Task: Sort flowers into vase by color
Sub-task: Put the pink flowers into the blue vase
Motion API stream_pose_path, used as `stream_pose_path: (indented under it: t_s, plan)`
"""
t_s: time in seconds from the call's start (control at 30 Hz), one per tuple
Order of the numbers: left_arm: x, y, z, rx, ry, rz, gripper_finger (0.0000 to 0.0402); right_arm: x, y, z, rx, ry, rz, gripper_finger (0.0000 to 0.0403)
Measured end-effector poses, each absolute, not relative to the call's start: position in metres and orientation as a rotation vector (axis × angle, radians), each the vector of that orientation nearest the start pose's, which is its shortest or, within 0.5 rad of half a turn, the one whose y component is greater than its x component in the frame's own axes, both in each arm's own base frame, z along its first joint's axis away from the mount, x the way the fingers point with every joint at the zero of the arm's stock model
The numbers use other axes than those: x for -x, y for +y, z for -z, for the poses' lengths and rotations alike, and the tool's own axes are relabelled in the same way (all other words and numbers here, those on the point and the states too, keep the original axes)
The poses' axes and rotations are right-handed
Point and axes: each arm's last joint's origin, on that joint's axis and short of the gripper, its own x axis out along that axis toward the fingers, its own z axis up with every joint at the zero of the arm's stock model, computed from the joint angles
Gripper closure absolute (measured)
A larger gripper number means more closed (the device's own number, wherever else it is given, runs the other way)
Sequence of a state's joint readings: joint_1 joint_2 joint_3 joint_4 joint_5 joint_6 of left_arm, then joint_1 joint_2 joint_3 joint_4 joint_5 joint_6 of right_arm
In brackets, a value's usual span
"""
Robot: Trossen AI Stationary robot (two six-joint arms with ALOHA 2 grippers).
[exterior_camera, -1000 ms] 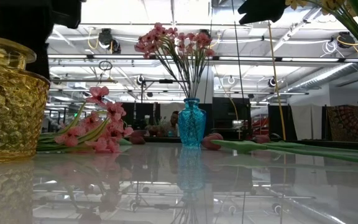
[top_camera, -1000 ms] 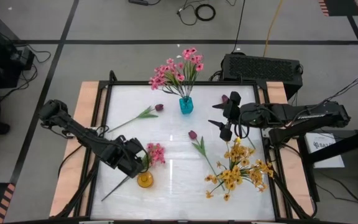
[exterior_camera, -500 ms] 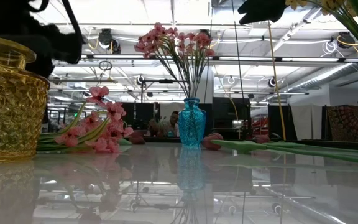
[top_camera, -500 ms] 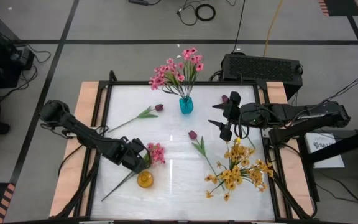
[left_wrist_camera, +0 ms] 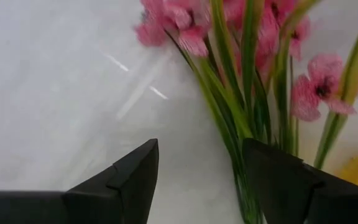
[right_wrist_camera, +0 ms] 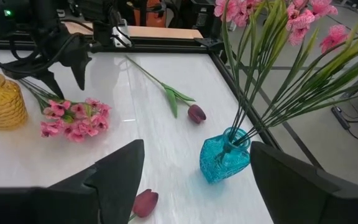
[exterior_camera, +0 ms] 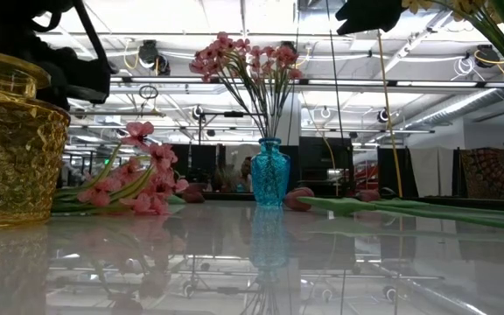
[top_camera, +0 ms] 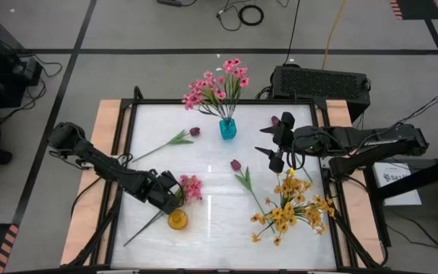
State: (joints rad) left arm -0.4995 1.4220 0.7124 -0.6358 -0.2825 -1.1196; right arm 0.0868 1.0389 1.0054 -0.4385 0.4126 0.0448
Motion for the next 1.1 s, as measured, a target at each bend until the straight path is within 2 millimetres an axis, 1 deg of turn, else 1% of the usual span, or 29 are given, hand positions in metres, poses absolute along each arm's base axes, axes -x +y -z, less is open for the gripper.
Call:
stream_pose_path:
  t_s: [0.17,0.33,0.57,0.7,0.83,1.1]
  plan:
    - [-0.203,-0.1,-0.158,0.426,1.116,-0.535,0.0165,-0.217,0.007,-0.34,0.074,0.452,0.33,0.0118]
    - [-0.201,-0.098,-0.157,0.399,1.135,-0.558,0.0165,-0.217,0.007,-0.34,0.073,0.452,0.33,0.0118]
    - [-0.202,-0.1,-0.154,0.414,1.156,-0.543,0.0171,-0.217,0.007,-0.34,0.073,0.45,0.33,0.0118]
    - [-0.203,-0.101,-0.148,0.408,1.189,-0.545,0.0199,-0.217,0.007,-0.34,0.073,0.45,0.33,0.0118]
    - [-0.203,-0.101,-0.147,0.404,1.193,-0.548,0.0239,-0.217,0.007,-0.34,0.073,0.45,0.33,0.0118]
    - [-0.203,-0.1,-0.147,0.375,1.169,-0.573,0.0338,-0.217,0.007,-0.34,0.073,0.45,0.33,0.0118]
